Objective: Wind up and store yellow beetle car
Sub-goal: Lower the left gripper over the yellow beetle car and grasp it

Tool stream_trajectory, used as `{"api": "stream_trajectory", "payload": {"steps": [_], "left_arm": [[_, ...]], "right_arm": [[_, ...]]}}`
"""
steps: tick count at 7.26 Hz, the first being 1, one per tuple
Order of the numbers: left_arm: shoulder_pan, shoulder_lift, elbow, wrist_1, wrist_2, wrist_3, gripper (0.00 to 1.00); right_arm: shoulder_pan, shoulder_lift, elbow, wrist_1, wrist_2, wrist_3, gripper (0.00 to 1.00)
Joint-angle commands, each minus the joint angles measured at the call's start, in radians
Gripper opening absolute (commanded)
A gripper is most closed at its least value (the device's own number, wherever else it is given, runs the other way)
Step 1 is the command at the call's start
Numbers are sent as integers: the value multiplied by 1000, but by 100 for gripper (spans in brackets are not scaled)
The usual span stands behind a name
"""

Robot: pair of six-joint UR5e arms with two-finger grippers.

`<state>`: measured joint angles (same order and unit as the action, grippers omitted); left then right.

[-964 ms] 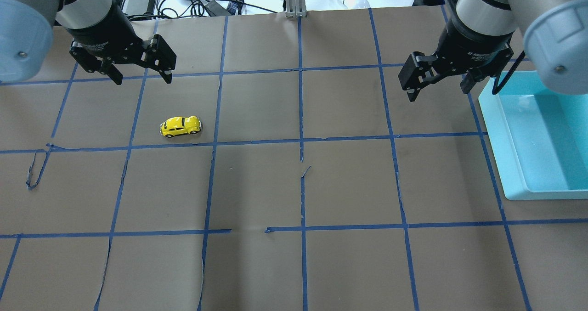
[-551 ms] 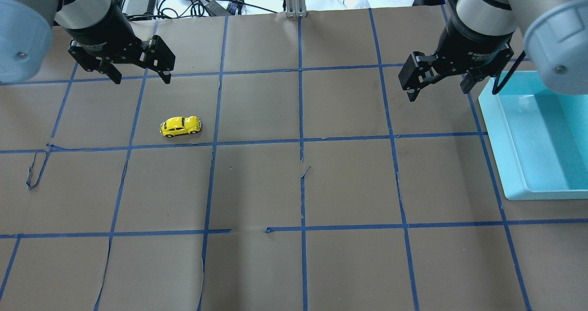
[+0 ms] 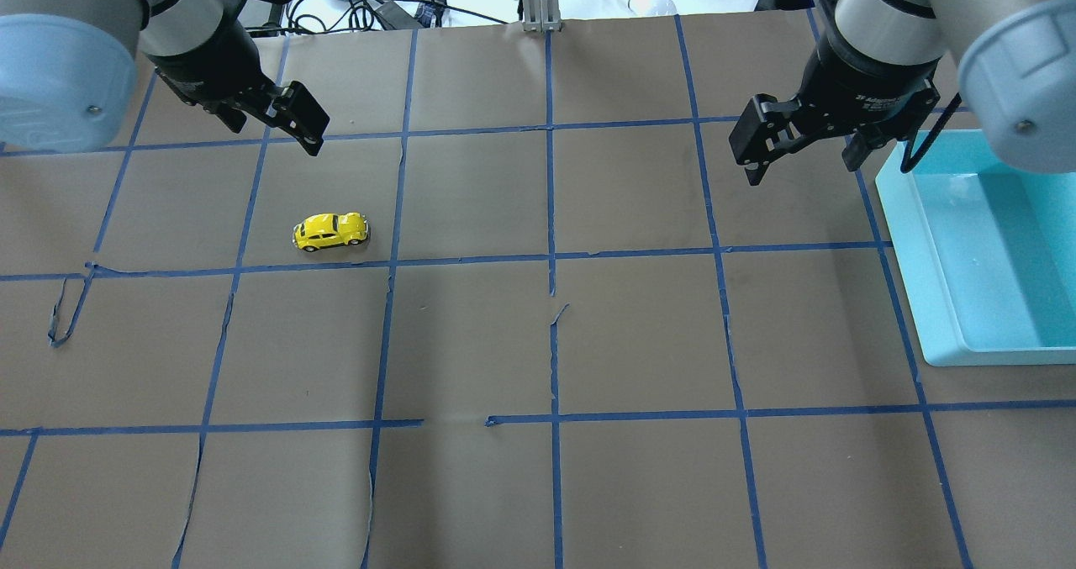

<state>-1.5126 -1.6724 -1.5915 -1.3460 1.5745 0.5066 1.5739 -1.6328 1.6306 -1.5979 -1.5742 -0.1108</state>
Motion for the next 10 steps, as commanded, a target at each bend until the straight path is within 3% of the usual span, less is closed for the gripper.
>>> {"api": "stream_trajectory", "payload": {"steps": [1,4,5,7,9,10], "left_arm": [[2,-55,-12,24,-4,328,100],[73,-151,-51,62,9,1020,100],[84,-189,-68,133,13,1200,99],[101,-280,-74,205,21,1230,98],[101,-309,-82,318,53,1207,86],[100,-322,-109,323,49,1184,87]], "right_arm": [[0,1,0,1,-1,0,100],[0,-1,0,1,0,0,100],[0,-1,0,1,0,0,100],[0,-1,0,1,0,0,100],[0,1,0,1,0,0,100],[0,1,0,1,0,0,100]]}}
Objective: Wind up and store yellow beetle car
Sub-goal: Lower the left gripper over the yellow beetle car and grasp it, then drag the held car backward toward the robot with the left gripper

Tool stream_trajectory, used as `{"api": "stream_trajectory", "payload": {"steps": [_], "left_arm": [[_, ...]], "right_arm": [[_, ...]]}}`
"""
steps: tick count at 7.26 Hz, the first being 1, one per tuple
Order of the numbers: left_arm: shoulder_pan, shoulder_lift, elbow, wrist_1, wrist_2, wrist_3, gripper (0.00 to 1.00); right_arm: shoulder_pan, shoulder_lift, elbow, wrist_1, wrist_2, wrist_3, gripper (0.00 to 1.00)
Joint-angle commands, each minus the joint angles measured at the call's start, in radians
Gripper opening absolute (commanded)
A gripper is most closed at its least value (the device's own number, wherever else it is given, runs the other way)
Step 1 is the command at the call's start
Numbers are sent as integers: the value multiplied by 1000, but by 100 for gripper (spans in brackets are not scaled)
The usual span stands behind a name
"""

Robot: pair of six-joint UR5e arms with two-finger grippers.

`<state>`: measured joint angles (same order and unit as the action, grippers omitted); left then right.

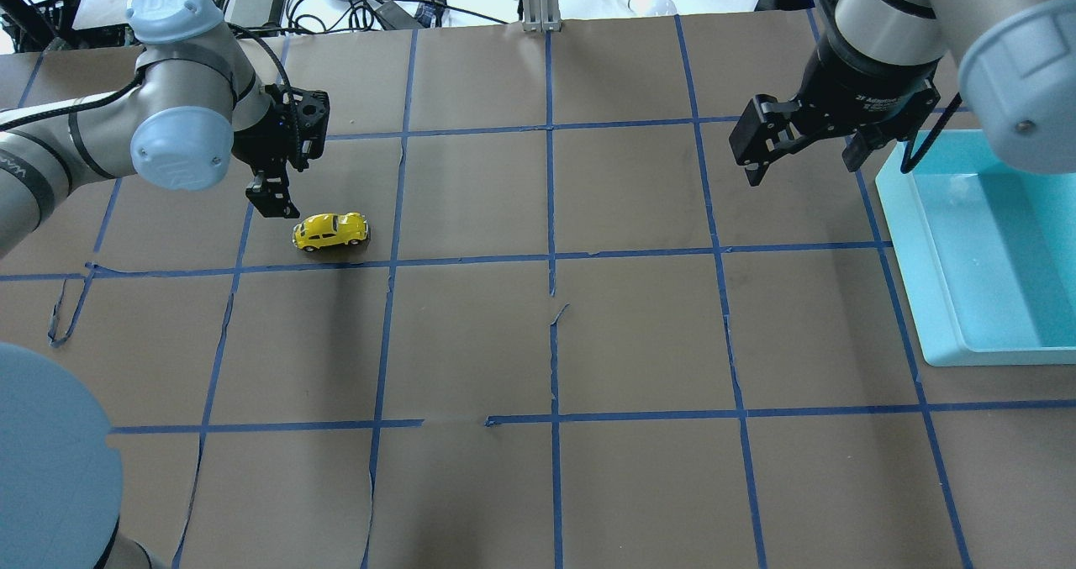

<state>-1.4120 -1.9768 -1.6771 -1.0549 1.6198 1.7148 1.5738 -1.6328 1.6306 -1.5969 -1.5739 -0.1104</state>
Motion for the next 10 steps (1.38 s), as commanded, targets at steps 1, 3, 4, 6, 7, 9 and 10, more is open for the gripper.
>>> {"api": "stream_trajectory", "payload": {"steps": [1,3,4,6,7,9,10], "left_arm": [[-1,-17,-70,85,2,-30,87],[1,-28,-137,192,0,-55,89],[1,-31,-138,193,-3,-55,90],[1,-49,-138,196,-29,-57,90],[1,-63,-138,203,-61,-70,89],[1,-65,-138,204,-61,-52,56],[2,-66,-141,205,-58,-47,45]], "right_arm": [[0,-1,0,0,2,0,100],[0,-1,0,0,0,0,100],[0,1,0,0,0,0,100],[0,-1,0,0,3,2,100],[0,-1,0,-2,2,0,100],[2,2,-2,-3,2,0,100],[2,2,-2,-3,0,0,100]]}}
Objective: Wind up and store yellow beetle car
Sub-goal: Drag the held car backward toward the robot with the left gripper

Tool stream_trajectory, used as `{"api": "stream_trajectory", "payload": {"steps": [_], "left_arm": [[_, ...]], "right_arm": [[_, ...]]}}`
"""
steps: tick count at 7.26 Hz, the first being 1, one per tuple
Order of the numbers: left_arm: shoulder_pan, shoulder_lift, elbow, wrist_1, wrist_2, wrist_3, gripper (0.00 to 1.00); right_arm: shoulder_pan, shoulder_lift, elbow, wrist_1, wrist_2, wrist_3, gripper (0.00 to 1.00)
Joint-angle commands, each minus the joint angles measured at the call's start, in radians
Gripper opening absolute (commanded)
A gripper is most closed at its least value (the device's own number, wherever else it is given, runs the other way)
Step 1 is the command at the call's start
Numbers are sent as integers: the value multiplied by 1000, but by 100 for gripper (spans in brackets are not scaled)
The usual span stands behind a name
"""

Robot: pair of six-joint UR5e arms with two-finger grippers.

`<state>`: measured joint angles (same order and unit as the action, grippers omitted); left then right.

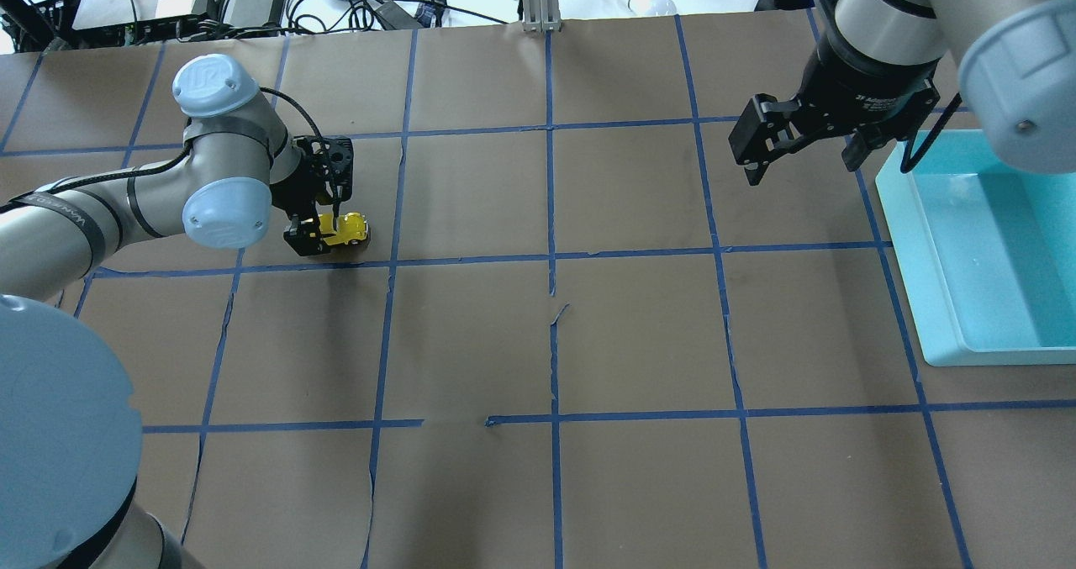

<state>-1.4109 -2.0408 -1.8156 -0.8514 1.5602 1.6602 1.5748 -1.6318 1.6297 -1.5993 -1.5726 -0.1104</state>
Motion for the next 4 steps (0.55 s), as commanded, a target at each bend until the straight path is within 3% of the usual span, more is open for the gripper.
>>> {"api": "stream_trajectory", "payload": {"steps": [1,4], "left_arm": [[3,-6,-2,2,6,30,37],[9,-10,1,2,11,73,29]], "right_arm": [[-1,3,-1,-2,-1,0,100],[1,4,1,-14,3,-5,100]]}}
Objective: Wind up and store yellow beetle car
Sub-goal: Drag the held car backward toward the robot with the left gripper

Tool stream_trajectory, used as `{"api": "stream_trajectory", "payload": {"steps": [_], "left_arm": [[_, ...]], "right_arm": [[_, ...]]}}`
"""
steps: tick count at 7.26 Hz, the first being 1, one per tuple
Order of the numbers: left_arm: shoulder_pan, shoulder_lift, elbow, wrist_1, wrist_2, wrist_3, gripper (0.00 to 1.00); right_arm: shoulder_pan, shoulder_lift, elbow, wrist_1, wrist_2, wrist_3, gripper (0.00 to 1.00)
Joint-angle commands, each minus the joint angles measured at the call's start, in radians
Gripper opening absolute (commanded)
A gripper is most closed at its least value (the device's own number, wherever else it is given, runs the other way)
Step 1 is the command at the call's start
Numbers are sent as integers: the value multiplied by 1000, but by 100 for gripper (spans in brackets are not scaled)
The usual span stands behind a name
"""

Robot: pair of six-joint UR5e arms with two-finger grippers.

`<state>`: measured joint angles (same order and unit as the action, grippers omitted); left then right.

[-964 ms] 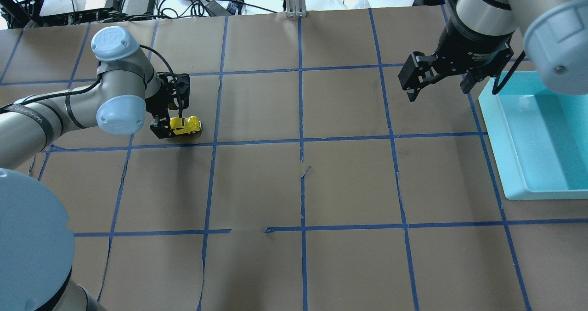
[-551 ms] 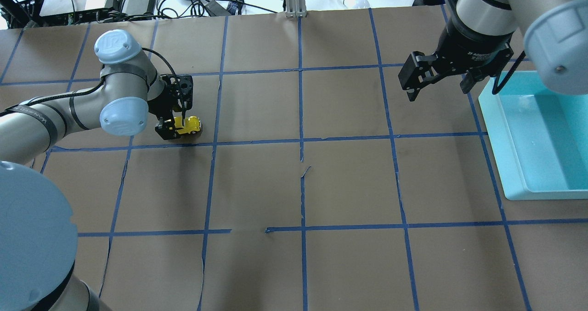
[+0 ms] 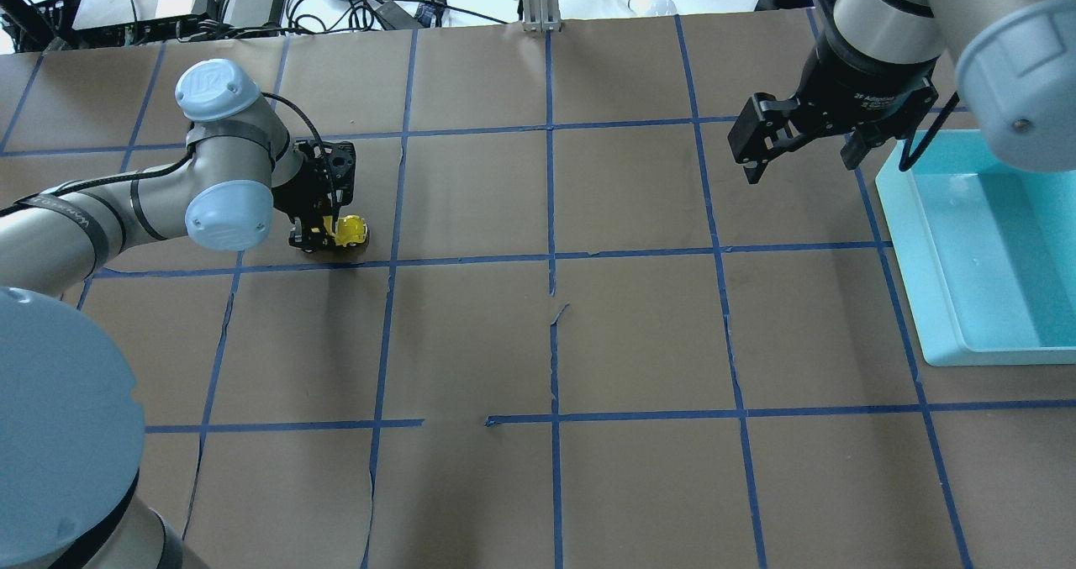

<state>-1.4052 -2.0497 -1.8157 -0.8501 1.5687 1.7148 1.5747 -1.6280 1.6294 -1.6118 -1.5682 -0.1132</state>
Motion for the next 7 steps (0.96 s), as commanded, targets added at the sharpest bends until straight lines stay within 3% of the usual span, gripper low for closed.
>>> {"api": "stream_trajectory", "payload": {"steps": [1,7], "left_arm": [[24,-1,-2,2,16,37,29],[89,2,-10,11,19,74,29]], "right_arm": [[1,0,1,-2,-1,-2,100],[-1,-1,0,0,-4,-2,100]]}}
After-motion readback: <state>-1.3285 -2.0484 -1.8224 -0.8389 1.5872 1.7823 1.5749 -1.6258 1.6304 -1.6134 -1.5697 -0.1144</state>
